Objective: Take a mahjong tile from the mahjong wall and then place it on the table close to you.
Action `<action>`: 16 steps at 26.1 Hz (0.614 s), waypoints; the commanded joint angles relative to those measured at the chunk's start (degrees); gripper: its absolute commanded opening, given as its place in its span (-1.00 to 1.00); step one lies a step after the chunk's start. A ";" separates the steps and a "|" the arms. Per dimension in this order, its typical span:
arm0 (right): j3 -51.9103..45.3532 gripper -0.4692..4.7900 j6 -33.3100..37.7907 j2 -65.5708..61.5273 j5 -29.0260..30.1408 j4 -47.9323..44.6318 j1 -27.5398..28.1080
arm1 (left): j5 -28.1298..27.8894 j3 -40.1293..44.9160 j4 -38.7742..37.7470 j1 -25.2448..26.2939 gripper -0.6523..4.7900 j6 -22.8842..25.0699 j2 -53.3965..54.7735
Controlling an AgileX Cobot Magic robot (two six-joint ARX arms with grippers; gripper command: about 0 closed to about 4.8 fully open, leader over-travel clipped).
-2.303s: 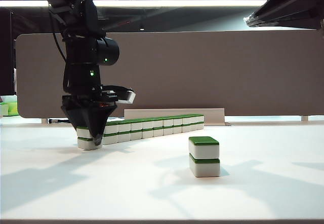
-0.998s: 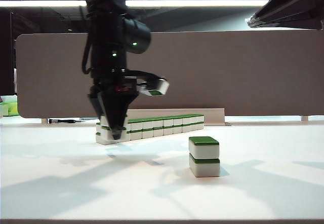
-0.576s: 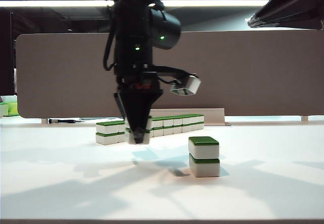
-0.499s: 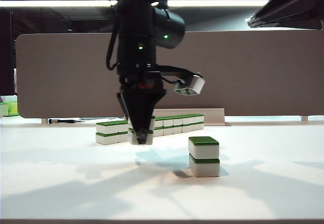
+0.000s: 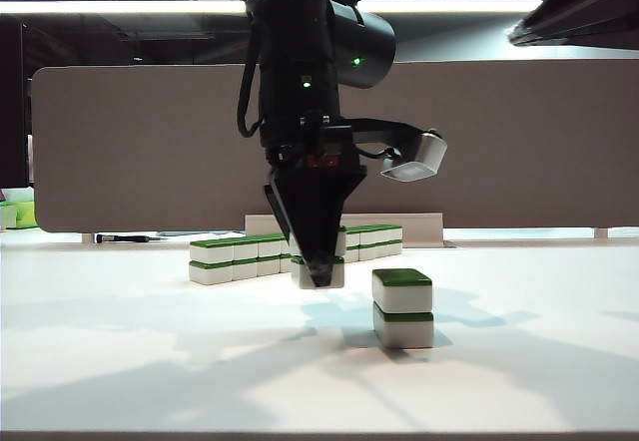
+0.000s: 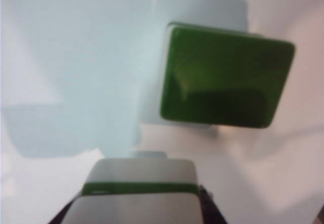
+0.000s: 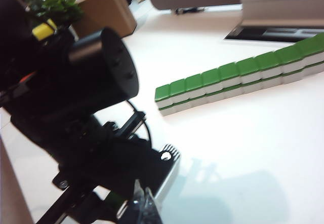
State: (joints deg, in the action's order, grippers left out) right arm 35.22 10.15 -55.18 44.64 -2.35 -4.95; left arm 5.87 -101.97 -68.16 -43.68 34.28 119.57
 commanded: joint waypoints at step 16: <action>0.28 -0.83 -0.07 1.51 0.28 -1.11 2.49 | 1.07 4.20 1.97 -0.55 -0.22 3.23 -0.15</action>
State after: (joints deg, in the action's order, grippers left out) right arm 35.22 10.15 -53.80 44.77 -2.37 -2.44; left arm 6.26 -97.80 -67.20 -43.94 37.32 119.68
